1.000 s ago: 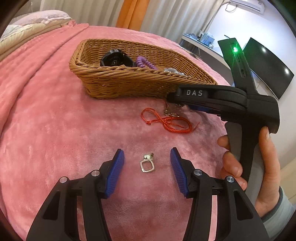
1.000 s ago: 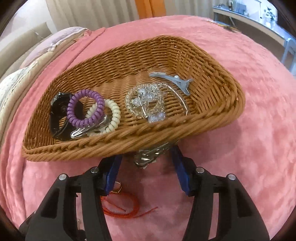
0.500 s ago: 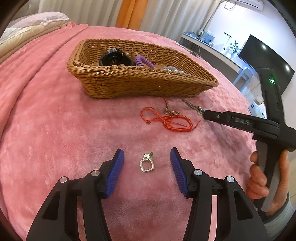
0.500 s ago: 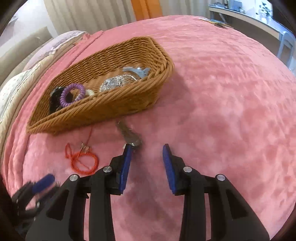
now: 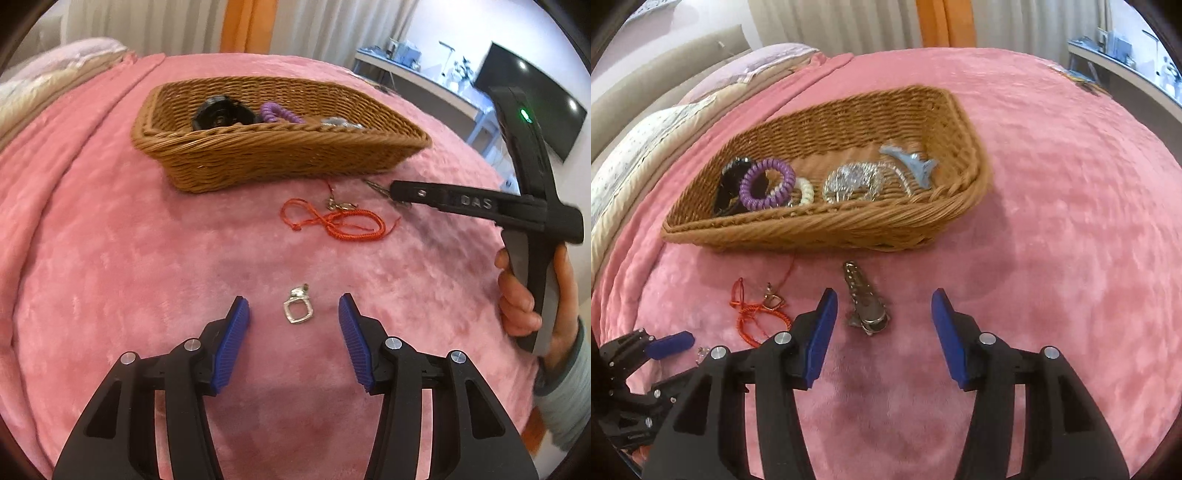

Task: Organize jewelry
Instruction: 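Grasp the silver ring charm with the left tool while the right tool grasps the silver keychain clip, then carry ring charm and keychain clip into the basket while both tools open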

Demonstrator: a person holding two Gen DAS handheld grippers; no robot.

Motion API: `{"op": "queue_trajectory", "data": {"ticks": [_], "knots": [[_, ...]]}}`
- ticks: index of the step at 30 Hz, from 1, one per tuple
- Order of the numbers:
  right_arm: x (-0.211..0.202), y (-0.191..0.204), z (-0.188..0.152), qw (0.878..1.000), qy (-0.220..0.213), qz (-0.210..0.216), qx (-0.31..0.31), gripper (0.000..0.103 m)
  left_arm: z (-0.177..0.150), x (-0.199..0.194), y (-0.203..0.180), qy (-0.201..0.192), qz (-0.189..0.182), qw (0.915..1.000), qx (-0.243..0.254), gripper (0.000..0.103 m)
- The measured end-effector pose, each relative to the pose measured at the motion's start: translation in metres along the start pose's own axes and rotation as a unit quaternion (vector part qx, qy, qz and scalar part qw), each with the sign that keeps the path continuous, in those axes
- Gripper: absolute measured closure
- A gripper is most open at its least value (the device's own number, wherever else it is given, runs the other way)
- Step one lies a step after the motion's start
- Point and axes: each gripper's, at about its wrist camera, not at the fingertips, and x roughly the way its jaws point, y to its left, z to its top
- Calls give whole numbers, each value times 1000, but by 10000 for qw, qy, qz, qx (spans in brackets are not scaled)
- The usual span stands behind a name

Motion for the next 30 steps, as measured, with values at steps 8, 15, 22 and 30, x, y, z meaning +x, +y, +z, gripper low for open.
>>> {"op": "queue_trajectory", "data": {"ticks": [8,15,22,30], "knots": [[5,28,-4,9973,43,-291,-678,82,1,4,-8,8,100,9998,186,89],[-24,32,-28,9976,-14,111,-689,83,-5,-7,-20,-206,22,9990,393,89],[-64,33,-42,9965,-199,347,-739,83,-8,-49,-37,-906,-194,9947,443,90],[-127,36,-6,9915,-1004,476,-671,83,36,-100,-48,-1614,-23,9849,626,90]]}}
